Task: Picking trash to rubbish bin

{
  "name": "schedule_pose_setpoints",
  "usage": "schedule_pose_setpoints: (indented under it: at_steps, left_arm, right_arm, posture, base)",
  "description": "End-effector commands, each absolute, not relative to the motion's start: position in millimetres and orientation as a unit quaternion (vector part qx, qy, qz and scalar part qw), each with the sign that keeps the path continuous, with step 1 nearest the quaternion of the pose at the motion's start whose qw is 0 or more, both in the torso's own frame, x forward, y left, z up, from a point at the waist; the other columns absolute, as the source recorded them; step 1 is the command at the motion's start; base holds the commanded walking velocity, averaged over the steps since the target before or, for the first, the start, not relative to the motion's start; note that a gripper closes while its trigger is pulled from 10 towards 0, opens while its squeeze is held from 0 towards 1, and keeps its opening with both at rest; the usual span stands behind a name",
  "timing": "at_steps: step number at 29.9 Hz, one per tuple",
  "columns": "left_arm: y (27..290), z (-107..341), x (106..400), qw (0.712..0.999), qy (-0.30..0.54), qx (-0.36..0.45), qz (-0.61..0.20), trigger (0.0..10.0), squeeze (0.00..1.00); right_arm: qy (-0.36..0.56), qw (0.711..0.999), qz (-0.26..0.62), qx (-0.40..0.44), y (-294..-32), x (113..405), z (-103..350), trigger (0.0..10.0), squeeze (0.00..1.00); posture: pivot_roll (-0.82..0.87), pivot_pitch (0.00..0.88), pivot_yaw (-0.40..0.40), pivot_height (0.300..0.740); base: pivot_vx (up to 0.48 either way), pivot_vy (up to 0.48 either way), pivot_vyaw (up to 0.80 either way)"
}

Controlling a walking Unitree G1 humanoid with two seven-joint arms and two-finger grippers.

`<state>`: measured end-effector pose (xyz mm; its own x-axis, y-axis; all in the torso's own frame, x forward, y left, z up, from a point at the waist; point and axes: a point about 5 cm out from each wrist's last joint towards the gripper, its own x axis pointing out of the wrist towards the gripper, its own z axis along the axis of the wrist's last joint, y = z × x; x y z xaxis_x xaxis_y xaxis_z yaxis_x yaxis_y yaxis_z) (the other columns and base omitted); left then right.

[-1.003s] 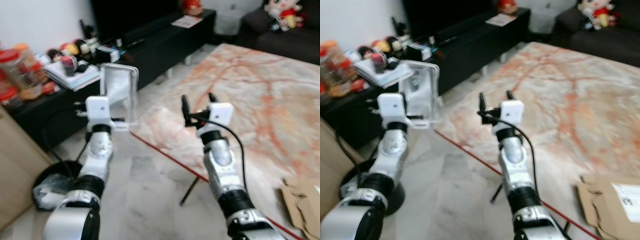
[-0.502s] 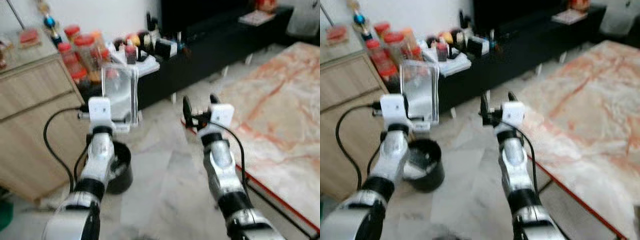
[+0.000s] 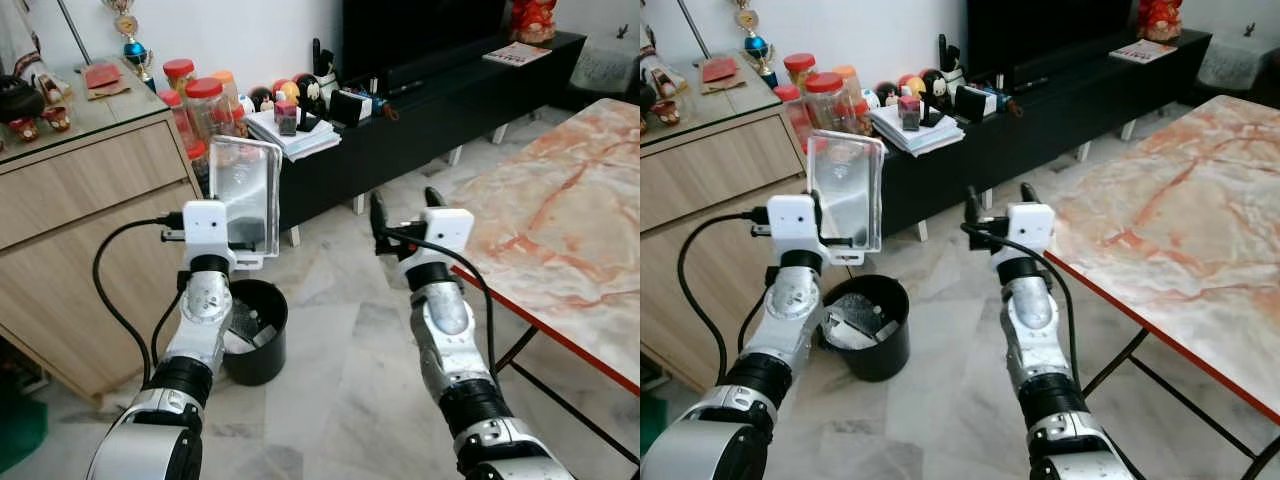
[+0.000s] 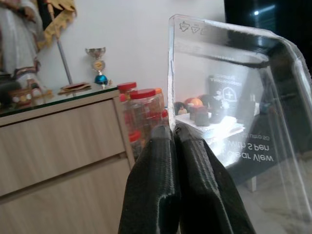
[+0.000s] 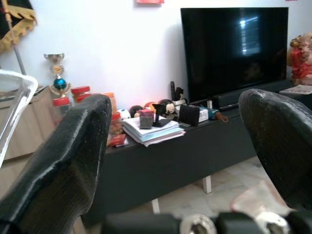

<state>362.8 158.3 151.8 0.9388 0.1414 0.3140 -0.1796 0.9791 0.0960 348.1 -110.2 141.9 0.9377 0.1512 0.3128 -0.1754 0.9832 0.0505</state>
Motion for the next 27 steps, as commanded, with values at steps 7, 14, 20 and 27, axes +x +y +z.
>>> schedule_pose_setpoints:
  at_steps: [7,14,20,27]
  left_arm:
    - [171.6,147.1,362.3,0.983,-0.138,0.062,0.106,10.0,0.0]
    - [175.0,133.7,360.8,0.987,-0.103,0.064,0.106,10.0,0.0]
    - [183.2,98.4,354.6,0.995,-0.004,-0.012,0.103,10.0,0.0]
    - [191.5,40.7,327.7,0.985,0.144,-0.025,0.092,10.0,0.0]
  right_arm:
    - [-0.141,0.985,0.094,0.037,-105.6,346.2,134.3,10.0,0.0]
    - [-0.111,0.988,0.097,0.039,-109.0,344.5,120.9,10.0,0.0]
    - [-0.011,0.995,0.099,0.028,-120.6,330.2,73.7,10.0,0.0]
    - [0.172,0.981,0.09,0.006,-135.3,286.3,-0.7,10.0,0.0]
  posture:
    - [-0.08,0.0,0.066,0.74]
    - [-0.08,0.0,0.059,0.74]
    - [-0.08,0.0,0.054,0.74]
    - [-0.07,0.0,0.048,0.74]
  base:
    - [0.0,0.0,0.07]
    - [0.0,0.0,0.0]
    - [0.0,0.0,0.0]
    - [0.0,0.0,0.0]
